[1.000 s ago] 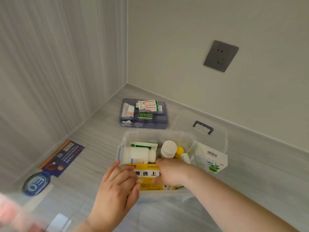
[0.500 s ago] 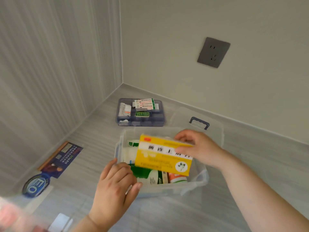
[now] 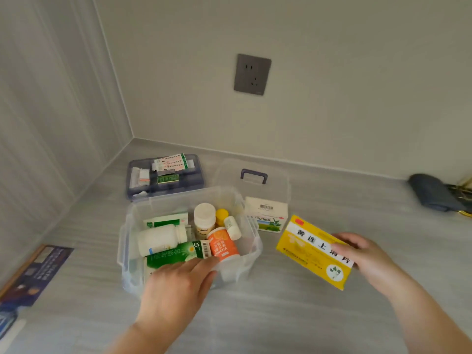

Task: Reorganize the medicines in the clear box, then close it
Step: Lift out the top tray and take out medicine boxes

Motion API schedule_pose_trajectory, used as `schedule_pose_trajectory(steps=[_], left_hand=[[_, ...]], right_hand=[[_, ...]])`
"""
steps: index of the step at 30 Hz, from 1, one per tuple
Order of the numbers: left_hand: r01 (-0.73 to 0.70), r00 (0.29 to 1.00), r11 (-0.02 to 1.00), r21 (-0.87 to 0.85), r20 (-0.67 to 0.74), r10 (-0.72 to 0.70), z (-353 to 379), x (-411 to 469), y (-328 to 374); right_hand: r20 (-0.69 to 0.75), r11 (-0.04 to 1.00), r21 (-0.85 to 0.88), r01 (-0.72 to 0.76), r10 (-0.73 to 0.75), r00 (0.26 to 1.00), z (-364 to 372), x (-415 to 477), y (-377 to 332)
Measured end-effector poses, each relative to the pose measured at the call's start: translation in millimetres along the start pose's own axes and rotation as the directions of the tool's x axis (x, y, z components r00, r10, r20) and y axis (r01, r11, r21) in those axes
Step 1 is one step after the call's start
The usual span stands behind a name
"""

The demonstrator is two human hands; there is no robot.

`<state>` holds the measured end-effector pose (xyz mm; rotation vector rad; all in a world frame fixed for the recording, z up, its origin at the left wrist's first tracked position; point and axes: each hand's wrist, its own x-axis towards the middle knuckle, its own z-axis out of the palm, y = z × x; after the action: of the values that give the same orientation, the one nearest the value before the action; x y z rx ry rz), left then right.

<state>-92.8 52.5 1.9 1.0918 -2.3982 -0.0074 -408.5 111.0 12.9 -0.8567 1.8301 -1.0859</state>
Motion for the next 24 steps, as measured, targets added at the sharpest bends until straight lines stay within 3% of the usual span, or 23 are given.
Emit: schedule_pose_trajectory(steps=[5,11,15,18,24], left_hand=[[-0.012,0.997,0.999,0.050,-0.075,0.016,4,-2,-1],[-0.008,0.995,0.997,0.073,-0.094,0.014,2,-13,-9],[-0.029,0.994,0.996,0.090,-0.100,0.038,-7,-20,-21],[-0.020,0.995,0.995,0.097,-0.099,0.030,-11,-24,-28],[0.000,1.000,0.999,0.051,-0.010,0.000,-25,-32,-52]], right_hand=[[0.081,0.979,-0.141,-0.145,0.157,0.984,33,9,35],[-0.002,0.924,-0.382,-0.028,0.030,1.000,52,28,42],[-0.038,0.831,-0.556,0.029,-0.060,0.997,56,30,26],[-0.036,0.853,-0.487,0.189,-0.235,0.971,66,21,-9],[0.197,0.820,-0.189,0.539,-0.507,0.839,129,-19,-92]])
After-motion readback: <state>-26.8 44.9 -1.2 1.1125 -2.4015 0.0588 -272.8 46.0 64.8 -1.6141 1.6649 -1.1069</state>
